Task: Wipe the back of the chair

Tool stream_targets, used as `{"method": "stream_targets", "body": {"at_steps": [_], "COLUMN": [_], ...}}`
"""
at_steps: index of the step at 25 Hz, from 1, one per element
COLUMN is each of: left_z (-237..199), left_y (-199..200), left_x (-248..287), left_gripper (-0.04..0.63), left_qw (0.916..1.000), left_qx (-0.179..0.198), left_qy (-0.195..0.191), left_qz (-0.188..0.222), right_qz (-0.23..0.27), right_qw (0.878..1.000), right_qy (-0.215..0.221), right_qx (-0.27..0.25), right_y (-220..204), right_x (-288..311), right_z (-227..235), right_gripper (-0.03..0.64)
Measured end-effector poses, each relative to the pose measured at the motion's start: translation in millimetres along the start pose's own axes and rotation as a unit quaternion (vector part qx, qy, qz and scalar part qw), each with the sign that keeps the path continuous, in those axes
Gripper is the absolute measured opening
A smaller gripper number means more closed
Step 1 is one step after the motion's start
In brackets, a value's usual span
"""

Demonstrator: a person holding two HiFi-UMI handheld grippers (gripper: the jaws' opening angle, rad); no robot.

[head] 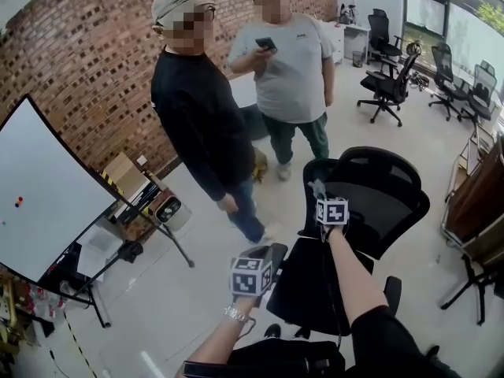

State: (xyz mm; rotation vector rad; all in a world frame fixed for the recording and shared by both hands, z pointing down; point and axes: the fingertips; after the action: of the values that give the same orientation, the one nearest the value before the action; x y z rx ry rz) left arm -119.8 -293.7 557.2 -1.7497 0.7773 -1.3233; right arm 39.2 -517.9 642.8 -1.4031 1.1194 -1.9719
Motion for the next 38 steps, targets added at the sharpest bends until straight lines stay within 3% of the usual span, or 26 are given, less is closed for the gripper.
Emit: {"method": "stream_targets", "body": {"at_steps": [7,14,18,21,25,30,33,36,38], "left_z": [16,61,76,79,78,65,44,21,9], "left_y": [9,5,3,3,-1,0,3,-1,-9], "left_x": [17,43,45,50,54,51,36,19,14], "left_gripper": [0.015,0.015,0.015,0.015,0.015,0.015,0.015,0.015,0.015], "left_qw": [0.9996,0.997,0.9954,0.9955,0.9964,0.9977,0.9987,0.9993,0.9994], "left_qx": [0.008,0.021,0.028,0.032,0.031,0.033,0.029,0.023,0.018], "left_qy": [-0.027,-0.074,-0.091,-0.089,-0.075,-0.05,-0.029,-0.007,0.004], "left_qz": [0.001,-0.009,-0.012,-0.013,-0.023,-0.033,-0.029,-0.029,-0.031], "right_qz": [0.007,0.0,-0.007,0.006,0.022,-0.019,-0.071,-0.134,-0.113], "right_qw": [0.994,0.97,0.962,0.974,0.991,0.999,0.996,0.988,0.991], "right_qy": [-0.091,-0.22,-0.249,-0.21,-0.103,-0.001,0.015,0.008,-0.028], "right_qx": [0.059,0.107,0.109,0.085,0.088,0.05,0.045,0.082,0.073], "right_y": [-23,-74,-102,-93,-79,-75,-92,-119,-119], "right_x": [-41,-138,-188,-186,-132,-32,18,33,36], "right_z": [119,262,303,266,150,17,-19,-20,14], "right_gripper": [0.044,0.044,0.044,0.044,0.044,0.044,0.044,0.044,0.044]}}
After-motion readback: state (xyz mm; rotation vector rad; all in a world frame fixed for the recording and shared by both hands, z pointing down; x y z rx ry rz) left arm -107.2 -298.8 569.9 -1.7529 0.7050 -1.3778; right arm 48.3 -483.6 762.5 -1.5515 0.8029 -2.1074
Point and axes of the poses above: the fingertips, and each gripper's own axes: x forward along the fingers, z to its right, y out of its top, and after that the axes turned 2 degrees about y, right-handed
